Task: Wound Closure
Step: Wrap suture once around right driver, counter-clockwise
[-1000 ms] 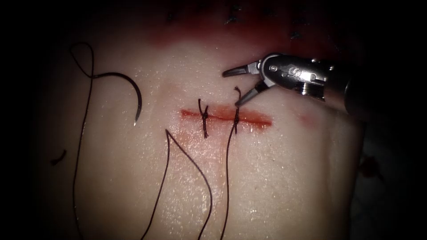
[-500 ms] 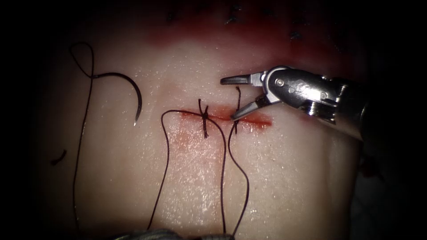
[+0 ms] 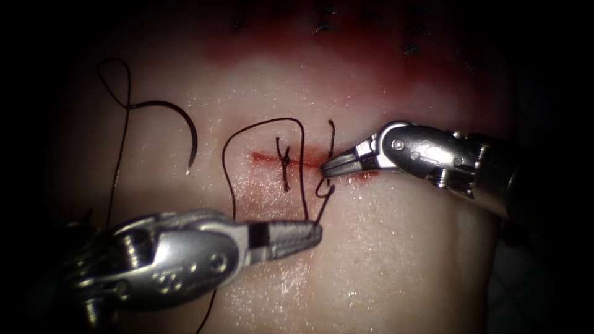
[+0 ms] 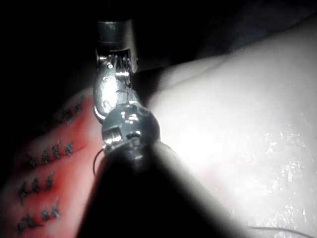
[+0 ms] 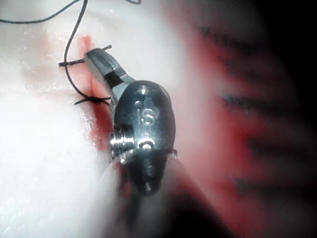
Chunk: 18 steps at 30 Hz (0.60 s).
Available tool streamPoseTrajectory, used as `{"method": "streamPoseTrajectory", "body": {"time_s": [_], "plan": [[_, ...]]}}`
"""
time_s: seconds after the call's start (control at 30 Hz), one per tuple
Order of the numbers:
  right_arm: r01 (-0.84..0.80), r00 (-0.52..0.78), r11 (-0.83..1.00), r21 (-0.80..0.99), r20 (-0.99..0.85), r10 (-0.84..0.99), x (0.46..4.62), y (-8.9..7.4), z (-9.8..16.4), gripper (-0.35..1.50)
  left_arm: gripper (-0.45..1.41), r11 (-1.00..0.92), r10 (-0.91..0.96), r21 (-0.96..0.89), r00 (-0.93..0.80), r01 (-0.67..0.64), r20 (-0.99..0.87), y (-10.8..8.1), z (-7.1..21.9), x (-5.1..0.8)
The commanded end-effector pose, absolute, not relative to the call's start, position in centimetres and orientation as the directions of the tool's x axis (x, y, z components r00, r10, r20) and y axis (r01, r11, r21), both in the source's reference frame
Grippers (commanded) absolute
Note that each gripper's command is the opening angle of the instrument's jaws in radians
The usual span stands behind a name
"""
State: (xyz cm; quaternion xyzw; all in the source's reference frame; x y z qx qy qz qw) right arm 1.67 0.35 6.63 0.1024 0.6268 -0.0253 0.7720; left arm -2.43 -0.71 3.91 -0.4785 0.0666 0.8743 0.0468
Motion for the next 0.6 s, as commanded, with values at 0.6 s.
{"method": "streamPoseTrajectory", "body": {"time_s": [0.6], "plan": [[0.273, 0.057, 0.953, 0.13, -0.991, 0.119, 2.09, 0.2, 6.87, -0.35, -0.35, -0.985, -0.005, 0.118, -0.65, -0.13, -0.76, 0.12, 4.49, -2.11]]}}
